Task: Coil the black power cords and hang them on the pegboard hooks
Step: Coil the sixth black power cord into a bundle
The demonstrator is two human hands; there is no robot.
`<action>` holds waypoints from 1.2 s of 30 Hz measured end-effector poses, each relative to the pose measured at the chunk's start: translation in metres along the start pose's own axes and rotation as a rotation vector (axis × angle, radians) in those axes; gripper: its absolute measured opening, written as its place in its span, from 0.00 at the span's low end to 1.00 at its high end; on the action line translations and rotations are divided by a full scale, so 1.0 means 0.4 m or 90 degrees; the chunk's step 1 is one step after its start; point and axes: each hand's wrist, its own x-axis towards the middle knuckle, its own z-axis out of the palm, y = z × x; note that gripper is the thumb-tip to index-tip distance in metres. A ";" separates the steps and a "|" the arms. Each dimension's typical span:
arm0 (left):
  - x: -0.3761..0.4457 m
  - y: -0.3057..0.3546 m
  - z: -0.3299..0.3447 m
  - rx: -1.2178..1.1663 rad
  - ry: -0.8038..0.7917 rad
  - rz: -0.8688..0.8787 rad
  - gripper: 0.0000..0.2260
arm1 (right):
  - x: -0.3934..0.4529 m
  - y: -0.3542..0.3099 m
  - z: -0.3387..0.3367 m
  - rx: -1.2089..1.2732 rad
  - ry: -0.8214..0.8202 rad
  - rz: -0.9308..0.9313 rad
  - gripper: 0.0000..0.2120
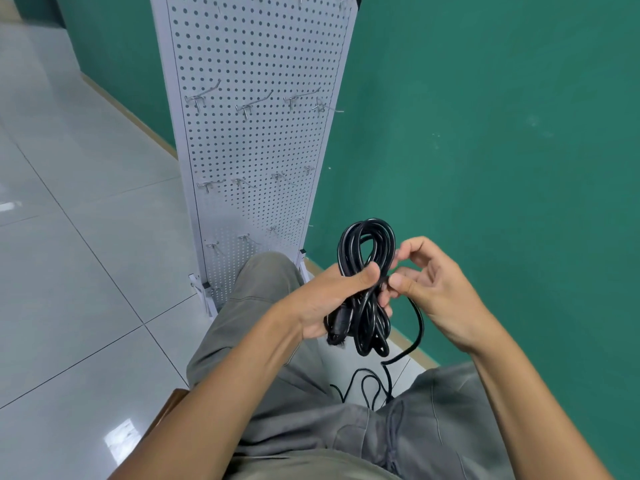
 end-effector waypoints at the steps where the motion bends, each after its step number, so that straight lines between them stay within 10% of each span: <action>1: 0.000 -0.002 -0.003 0.002 -0.012 -0.002 0.29 | 0.000 0.004 -0.006 -0.013 0.006 -0.001 0.13; 5: -0.006 0.006 0.006 0.012 -0.035 -0.006 0.07 | -0.003 0.012 -0.013 -0.092 0.106 0.012 0.17; 16: -0.011 0.070 -0.022 -0.208 0.122 0.041 0.07 | -0.036 0.063 -0.032 -0.149 0.212 0.013 0.05; 36: -0.001 0.028 -0.003 0.080 0.132 -0.018 0.10 | 0.001 -0.075 0.103 0.266 0.161 0.021 0.10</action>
